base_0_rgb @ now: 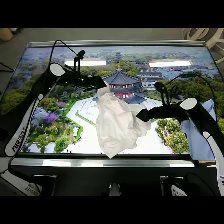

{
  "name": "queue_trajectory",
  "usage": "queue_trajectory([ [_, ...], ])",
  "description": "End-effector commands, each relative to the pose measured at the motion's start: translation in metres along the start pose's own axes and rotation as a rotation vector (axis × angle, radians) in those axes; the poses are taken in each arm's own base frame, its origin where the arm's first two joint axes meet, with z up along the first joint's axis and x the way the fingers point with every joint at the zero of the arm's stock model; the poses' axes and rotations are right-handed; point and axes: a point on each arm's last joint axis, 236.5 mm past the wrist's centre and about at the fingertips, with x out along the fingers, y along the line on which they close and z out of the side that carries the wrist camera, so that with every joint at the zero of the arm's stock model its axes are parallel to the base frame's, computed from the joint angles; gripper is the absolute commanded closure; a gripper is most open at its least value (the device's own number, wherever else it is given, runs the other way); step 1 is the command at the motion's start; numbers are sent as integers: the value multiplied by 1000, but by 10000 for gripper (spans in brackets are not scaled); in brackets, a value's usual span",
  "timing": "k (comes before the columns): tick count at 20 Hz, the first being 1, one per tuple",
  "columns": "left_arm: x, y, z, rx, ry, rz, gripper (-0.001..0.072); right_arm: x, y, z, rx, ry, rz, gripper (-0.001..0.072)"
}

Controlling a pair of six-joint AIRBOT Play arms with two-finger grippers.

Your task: Fold the shirts.

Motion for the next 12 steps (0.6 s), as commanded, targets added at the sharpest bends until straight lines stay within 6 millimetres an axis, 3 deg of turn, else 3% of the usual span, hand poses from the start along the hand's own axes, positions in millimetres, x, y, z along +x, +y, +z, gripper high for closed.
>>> queue_trajectory([
  [1, -53, 30, -25, -118, 146, 3, -9, -68, -55, 17, -67, 4, -142, 102],
  [2, -73, 43, -40, -116, 200, 51, -7, -88, -78, 9, -25, 16, -184, 106],
  [3, -91, 55, -58, -114, 254, 114, 98, -102, -99, -13, 35, 64, -210, 115],
  [4, -100, 63, -77, -119, 292, 158, 194, -108, -114, -34, 106, 107, -222, 146],
  [5, -102, 64, -98, -136, 321, 176, 206, -105, -119, -51, 152, 137, -207, 154],
  [6, -96, 61, -122, -166, 350, 163, 202, -94, -119, -68, 187, 167, -184, 153],
  [8, -69, 48, -185, -245, 448, 89, 86, -70, -107, -91, 203, 204, -132, 152],
  [10, -41, 38, -248, -299, 548, 36, 91, -50, -95, -107, 180, 248, -102, 145],
  [12, -20, 30, -299, -342, 617, 21, 102, -36, -85, -111, 143, 272, -88, 140],
])
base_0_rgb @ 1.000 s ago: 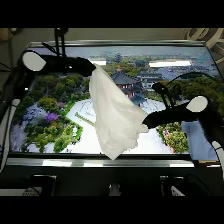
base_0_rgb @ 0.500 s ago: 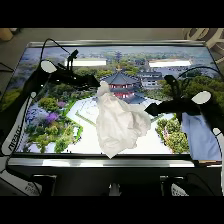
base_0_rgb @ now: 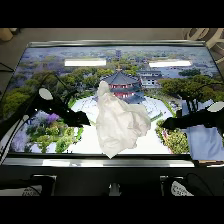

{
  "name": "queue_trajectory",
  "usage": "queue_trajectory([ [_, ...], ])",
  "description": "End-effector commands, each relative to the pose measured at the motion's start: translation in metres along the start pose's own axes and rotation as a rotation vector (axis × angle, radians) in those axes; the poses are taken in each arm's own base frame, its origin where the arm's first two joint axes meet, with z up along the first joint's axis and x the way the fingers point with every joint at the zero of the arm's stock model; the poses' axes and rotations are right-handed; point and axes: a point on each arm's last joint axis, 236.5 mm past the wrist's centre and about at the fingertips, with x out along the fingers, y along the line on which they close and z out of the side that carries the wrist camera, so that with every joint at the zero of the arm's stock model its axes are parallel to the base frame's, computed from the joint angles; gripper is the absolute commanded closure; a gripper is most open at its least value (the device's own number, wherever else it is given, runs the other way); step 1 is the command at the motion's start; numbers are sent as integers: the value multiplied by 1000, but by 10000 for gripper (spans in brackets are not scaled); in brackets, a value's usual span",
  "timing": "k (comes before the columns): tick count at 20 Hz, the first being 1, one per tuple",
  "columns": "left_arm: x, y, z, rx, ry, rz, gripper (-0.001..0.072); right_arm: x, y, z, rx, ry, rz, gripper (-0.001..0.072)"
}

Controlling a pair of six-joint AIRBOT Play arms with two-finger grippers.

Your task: Fold the shirts.

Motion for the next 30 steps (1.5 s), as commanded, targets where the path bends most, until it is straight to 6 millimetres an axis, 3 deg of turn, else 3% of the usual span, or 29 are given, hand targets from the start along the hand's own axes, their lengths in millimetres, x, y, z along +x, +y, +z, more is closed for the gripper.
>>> queue_trajectory([
  [1, 68, 2, -63, -63, 113, -44, 102, 26, 14, -16, -62, 55, 15, 107],
  [2, 79, -3, -70, -73, 121, -61, 104, 31, 16, -13, -83, 53, 8, 61],
  [5, 102, -21, -76, -67, 107, -88, 104, 49, 32, -4, -86, 48, 56, 58],
  [11, 123, -26, -46, -127, -20, -80, 108, 82, 49, 14, -124, 13, 100, 23],
  [12, 123, -28, -40, -141, -47, -91, 142, 86, 50, 18, -132, 3, 89, 24],
  [13, 122, -31, -33, -155, -75, -103, 361, 89, 50, 21, -141, -8, 78, 26],
  [14, 121, -32, -26, -168, -103, -113, 476, 92, 51, 25, -150, -19, 67, 51],
  [15, 120, -34, -22, -161, -119, -118, 530, 96, 52, 28, -159, -27, 56, 145],
  [16, 118, -36, -19, -110, -127, -120, 659, 97, 51, 32, -166, -42, 41, 372],
  [17, 112, -41, -14, -55, -137, -130, 681, 96, 49, 37, -167, -56, 31, 663],
  [19, 82, -57, 9, 44, -224, -155, 682, 79, 52, 48, -202, -72, 45, 686],
  [20, 52, -73, 25, 124, -307, -171, 683, 59, 57, 60, -257, -106, 46, 687],
  [22, -38, -110, 53, 280, -527, -167, 683, -6, 64, 96, -360, -233, -18, 687],
  [23, -96, -133, 61, 363, -663, -157, 683, -51, 71, 117, -404, -334, -71, 687],
  [25, -238, -190, 46, 530, -1002, -143, 682, -174, 101, 152, -510, -607, -233, 686],
  [27, -384, -249, -17, 645, -1390, -148, 682, -301, 146, 151, -634, -884, -462, 686],
  [28, -447, -277, -64, 710, -1592, -141, 682, -356, 171, 139, -683, -1018, -581, 686],
  [29, -491, -297, -111, 766, -1755, -123, 683, -402, 198, 122, -711, -1161, -661, 686],
  [30, -514, -312, -146, 812, -1850, -108, 682, -437, 221, 101, -732, -1280, -722, 686],
])
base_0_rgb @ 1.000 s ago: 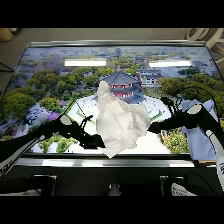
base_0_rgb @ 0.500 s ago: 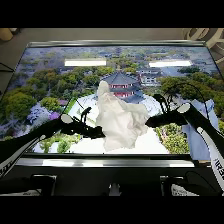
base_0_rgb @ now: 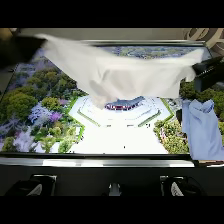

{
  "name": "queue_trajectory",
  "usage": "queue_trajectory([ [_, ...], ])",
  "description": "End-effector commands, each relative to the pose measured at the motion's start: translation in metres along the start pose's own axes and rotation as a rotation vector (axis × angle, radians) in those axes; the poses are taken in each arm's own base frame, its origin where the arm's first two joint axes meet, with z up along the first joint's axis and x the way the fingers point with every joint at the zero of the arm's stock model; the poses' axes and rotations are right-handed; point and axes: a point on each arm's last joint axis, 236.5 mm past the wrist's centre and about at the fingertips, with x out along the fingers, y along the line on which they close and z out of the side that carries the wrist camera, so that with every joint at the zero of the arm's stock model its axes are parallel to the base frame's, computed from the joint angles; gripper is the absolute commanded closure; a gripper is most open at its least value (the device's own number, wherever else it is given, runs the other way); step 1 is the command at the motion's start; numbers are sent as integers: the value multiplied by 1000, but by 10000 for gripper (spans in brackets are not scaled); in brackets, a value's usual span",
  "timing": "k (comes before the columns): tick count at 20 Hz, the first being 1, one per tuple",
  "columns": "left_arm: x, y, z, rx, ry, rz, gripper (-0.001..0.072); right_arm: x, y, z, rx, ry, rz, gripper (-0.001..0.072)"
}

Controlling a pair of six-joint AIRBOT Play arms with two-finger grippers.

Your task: Fold the shirts.

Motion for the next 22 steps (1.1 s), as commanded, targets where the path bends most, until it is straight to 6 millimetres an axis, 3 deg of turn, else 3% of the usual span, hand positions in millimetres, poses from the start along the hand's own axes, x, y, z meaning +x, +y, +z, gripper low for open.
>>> queue_trajectory([
  [1, -125, -96, 146, 265, -457, 34, 682, -146, -11, 115, -183, -353, -328, 686],
  [3, -142, -113, 152, 286, -494, 23, 682, -172, 6, 120, -159, -385, -324, 686],
  [5, -144, -114, 152, 276, -496, 21, 682, -175, 18, 113, -131, -363, -285, 686],
  [8, -132, -97, 150, 287, -471, 61, 682, -154, 21, 84, -141, -228, -233, 686],
  [10, -115, -66, 142, 328, -407, 150, 682, -127, 20, 53, -127, -92, -171, 686],
  [11, -99, -42, 129, 318, -332, 193, 682, -107, 21, 32, -92, -11, -111, 686],
  [14, -40, 32, 52, 205, -3, 248, 682, -33, 36, -45, 65, 236, 118, 686],
  [17, 14, 129, -48, 36, 253, 317, 681, 50, 42, -154, 213, 458, 240, 686],
  [18, 28, 158, -86, -24, 327, 339, 681, 75, 51, -182, 287, 487, 280, 686],
  [20, 51, 210, -165, -136, 466, 382, 680, 123, 70, -219, 454, 481, 359, 685],
  [22, 65, 247, -238, -234, 605, 405, 680, 162, 75, -233, 653, 441, 378, 685],
])
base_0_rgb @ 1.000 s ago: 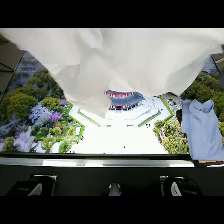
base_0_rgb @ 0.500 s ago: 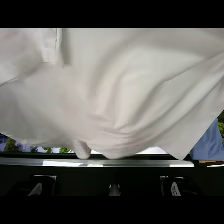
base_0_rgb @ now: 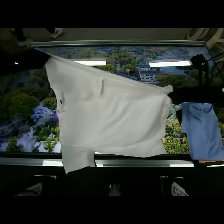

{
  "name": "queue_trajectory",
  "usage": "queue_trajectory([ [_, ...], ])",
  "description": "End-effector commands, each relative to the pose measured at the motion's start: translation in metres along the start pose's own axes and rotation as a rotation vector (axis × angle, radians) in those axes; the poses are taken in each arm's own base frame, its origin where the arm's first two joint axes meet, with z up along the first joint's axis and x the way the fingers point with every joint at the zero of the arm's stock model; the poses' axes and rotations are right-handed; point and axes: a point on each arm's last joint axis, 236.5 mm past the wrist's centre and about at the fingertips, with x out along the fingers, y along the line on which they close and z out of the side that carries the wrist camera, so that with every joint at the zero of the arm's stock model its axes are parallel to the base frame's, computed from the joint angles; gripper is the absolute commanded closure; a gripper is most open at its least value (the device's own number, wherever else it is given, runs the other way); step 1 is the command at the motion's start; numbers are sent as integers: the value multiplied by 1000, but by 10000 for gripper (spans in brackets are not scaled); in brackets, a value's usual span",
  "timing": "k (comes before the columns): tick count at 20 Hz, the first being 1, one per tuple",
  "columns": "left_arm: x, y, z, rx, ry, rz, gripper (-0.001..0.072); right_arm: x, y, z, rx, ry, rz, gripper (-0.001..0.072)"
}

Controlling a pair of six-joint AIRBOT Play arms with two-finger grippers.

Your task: Fold the shirts.

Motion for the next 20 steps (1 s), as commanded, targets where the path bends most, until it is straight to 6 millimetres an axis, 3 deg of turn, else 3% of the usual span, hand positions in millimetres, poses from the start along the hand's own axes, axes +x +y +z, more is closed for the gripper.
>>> queue_trajectory([
  [1, 88, 51, -102, -145, 275, 20, 680, 77, -15, -1, 308, -87, 140, 685],
  [3, 113, 57, -130, -238, 339, -11, 680, 92, -25, 8, 401, -145, 156, 685],
  [5, 131, 52, -145, -347, 365, -63, 680, 99, -32, 4, 410, -144, 138, 671],
  [6, 135, 45, -151, -409, 387, -98, 675, 98, -36, 6, 404, -153, 123, 545],
  [7, 134, 38, -159, -461, 429, -121, 591, 94, -37, 10, 366, -157, 124, 411],
  [8, 125, 34, -169, -472, 488, -137, 369, 82, -30, 14, 286, -149, 162, 303],
  [9, 113, 35, -178, -469, 551, -150, 193, 69, -26, 13, 230, -127, 185, 294],
  [10, 96, 44, -190, -451, 632, -141, 192, 54, -22, 3, 198, -71, 201, 286],
  [11, 77, 58, -206, -438, 723, -106, 297, 40, -14, -19, 178, 21, 226, 263],
  [12, 55, 79, -225, -415, 822, -27, 483, 27, -11, -49, 164, 146, 230, 200],
  [13, 30, 105, -245, -376, 927, 86, 499, 16, -11, -85, 143, 298, 201, 191],
  [14, 9, 125, -263, -345, 1010, 182, 428, 7, -11, -117, 131, 422, 167, 184],
  [15, -1, 130, -277, -338, 1054, 212, 249, 1, -5, -141, 139, 494, 167, 181],
  [16, -2, 128, -290, -362, 1071, 204, 250, -1, 2, -162, 159, 526, 169, 180],
  [17, 1, 122, -304, -386, 1082, 183, 360, 2, 8, -176, 180, 533, 167, 179],
  [18, 5, 116, -318, -396, 1089, 158, 397, 6, 15, -189, 206, 543, 171, 180],
  [20, 9, 110, -338, -405, 1103, 148, 379, 8, 28, -212, 244, 583, 200, 180],
])
